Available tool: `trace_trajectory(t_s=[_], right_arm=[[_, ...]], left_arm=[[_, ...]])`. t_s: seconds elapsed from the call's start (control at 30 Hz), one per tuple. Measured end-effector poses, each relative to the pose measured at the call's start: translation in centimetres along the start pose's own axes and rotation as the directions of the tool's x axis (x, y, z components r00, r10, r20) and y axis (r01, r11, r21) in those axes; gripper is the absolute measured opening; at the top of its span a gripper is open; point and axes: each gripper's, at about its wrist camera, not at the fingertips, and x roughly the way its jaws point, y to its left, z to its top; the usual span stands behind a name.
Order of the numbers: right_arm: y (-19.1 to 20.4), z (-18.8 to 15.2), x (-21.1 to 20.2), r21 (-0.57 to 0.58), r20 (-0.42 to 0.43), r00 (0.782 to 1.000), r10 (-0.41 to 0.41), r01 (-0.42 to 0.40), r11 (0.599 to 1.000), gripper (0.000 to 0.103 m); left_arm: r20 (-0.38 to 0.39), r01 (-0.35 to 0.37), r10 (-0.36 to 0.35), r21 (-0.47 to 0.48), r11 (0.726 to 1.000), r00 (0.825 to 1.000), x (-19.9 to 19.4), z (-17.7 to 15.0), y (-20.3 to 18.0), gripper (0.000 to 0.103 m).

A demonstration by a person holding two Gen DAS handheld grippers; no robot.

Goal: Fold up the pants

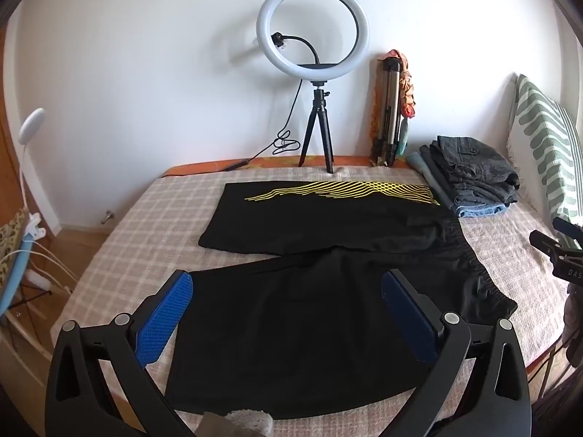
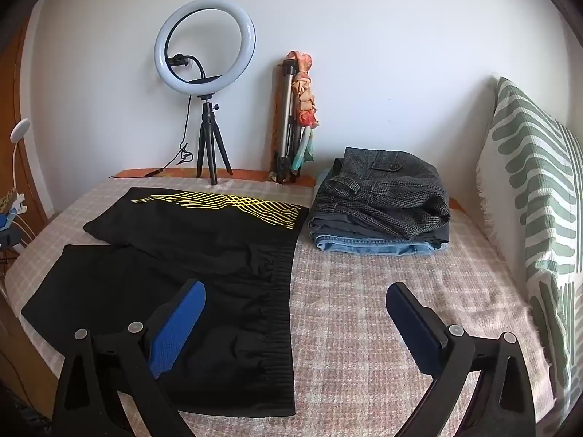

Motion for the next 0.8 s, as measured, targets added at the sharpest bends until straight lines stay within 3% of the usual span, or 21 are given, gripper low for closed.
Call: trace_trajectory(t_s=[0.23, 0.8], right_arm=[[-0.15, -0.06, -0.10, 0.011, 0.001, 1.000, -0.003, 0.003, 1.000, 0.101], [-0.60, -0.20, 0.44, 0.005, -0.027, 1.000, -0.014, 0.014, 1.000, 0.101]], left_arm=[[0.006, -0.001, 0.002, -0.047, 0.999, 1.000, -0.09, 0.02, 0.86, 0.103], [0.005, -0.006, 0.006, -0.037, 0.999, 1.000, 0.07, 0.17, 0.76, 0.103]])
